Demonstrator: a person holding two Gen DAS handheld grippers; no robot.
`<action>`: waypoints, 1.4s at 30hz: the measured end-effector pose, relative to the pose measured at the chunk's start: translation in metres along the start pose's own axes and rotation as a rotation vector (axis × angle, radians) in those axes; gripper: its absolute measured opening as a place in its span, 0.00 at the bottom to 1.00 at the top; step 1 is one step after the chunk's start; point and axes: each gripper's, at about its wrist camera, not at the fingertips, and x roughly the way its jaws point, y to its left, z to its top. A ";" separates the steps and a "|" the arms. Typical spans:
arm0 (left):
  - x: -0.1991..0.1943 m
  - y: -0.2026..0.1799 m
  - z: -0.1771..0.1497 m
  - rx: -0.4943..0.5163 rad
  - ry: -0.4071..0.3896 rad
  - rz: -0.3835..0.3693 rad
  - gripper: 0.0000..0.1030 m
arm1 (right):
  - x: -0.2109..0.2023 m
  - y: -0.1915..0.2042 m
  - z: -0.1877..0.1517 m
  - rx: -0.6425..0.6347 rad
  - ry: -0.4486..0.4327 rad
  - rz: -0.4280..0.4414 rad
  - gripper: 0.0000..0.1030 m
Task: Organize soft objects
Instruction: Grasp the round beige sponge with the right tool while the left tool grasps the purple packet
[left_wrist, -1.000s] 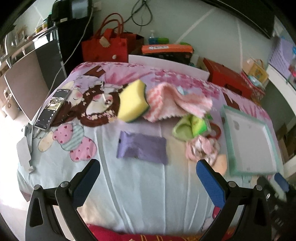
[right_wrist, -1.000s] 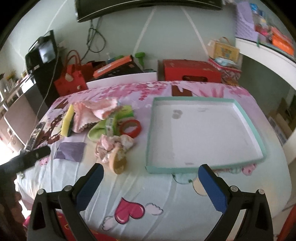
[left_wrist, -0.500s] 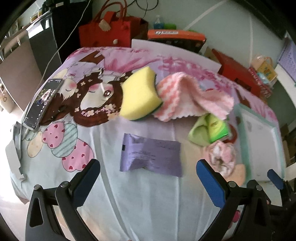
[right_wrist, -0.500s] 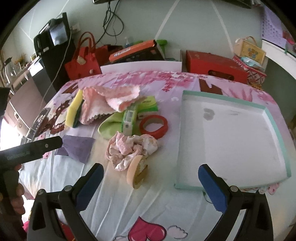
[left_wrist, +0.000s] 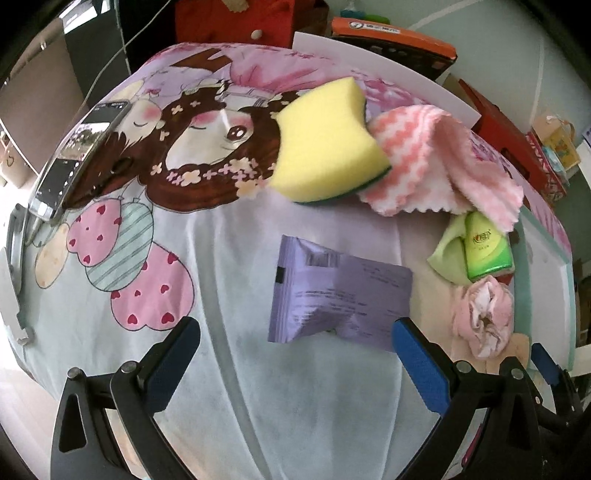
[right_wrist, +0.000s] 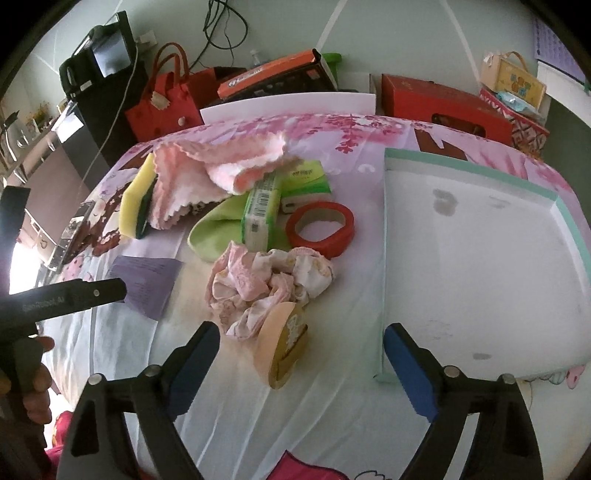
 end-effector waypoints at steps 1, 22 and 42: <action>0.001 0.004 0.000 -0.010 0.001 -0.005 1.00 | 0.000 0.000 0.000 -0.002 -0.001 -0.003 0.86; 0.014 0.029 0.006 -0.106 0.029 -0.136 0.79 | -0.004 0.008 -0.001 -0.050 -0.015 0.005 0.35; 0.000 0.039 -0.007 -0.157 -0.002 -0.269 0.23 | 0.003 -0.004 -0.004 0.016 0.030 0.036 0.18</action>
